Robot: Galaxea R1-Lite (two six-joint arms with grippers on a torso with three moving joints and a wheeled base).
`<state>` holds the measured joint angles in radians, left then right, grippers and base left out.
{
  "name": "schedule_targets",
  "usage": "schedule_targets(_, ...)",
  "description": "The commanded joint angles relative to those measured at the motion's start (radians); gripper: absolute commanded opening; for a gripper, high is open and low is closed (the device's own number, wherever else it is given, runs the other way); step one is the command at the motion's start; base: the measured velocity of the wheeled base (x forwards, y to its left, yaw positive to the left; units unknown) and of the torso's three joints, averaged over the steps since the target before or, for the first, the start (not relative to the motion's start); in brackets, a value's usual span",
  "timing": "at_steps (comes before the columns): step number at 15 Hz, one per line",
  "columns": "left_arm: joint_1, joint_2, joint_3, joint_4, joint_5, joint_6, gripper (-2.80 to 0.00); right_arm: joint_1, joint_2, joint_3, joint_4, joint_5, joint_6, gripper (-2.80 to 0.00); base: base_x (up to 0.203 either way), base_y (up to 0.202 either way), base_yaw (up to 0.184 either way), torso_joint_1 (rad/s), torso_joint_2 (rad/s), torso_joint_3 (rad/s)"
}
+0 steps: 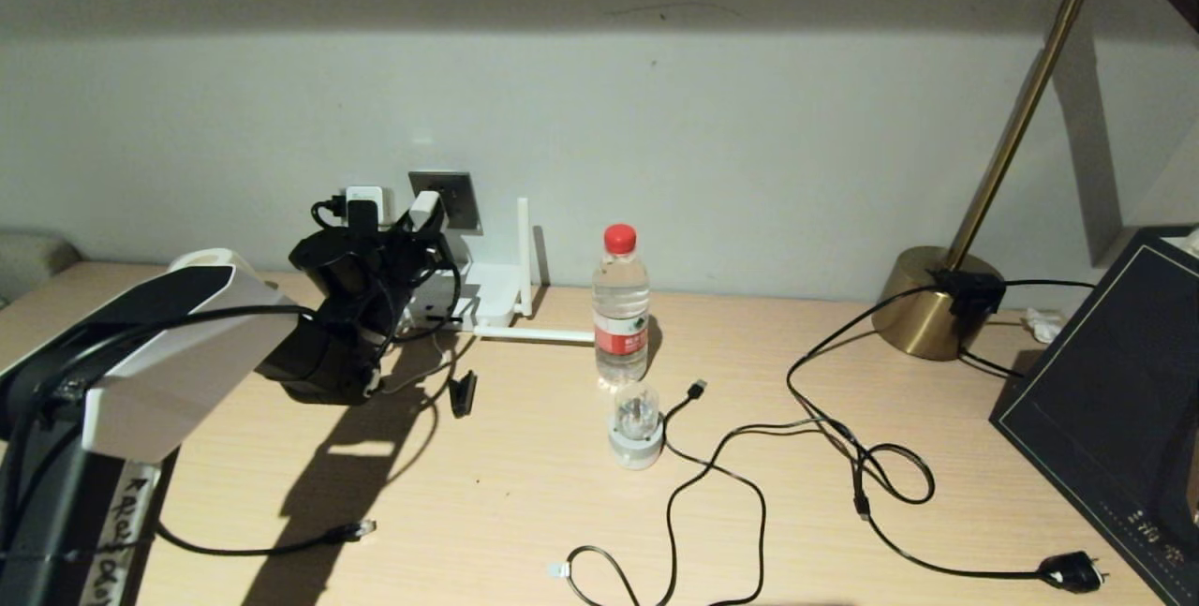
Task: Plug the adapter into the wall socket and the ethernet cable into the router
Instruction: Plug plug into socket
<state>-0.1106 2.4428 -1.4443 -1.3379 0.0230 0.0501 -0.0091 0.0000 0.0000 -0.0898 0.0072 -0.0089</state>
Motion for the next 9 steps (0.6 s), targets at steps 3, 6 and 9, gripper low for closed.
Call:
schedule_targets(3,0.002,-0.008,-0.002,-0.007,0.002,0.0,-2.8,0.0,0.002,0.034,-0.001,0.0,0.0,-2.8,0.0,0.0,0.0,0.0,0.0,0.0)
schedule_targets(6,0.0,-0.008,-0.002,-0.007,0.002,0.0,-2.8,0.0,0.002,0.034,-0.001,0.0,0.0,-2.8,0.0,0.0,0.0,0.0,0.0,0.0)
schedule_targets(9,0.002,-0.013,-0.005,-0.006,0.0,0.0,-2.8,0.0,0.002,0.034,-0.001,0.0,0.0,-2.8,0.0,0.0,0.0,0.0,0.0,0.0)
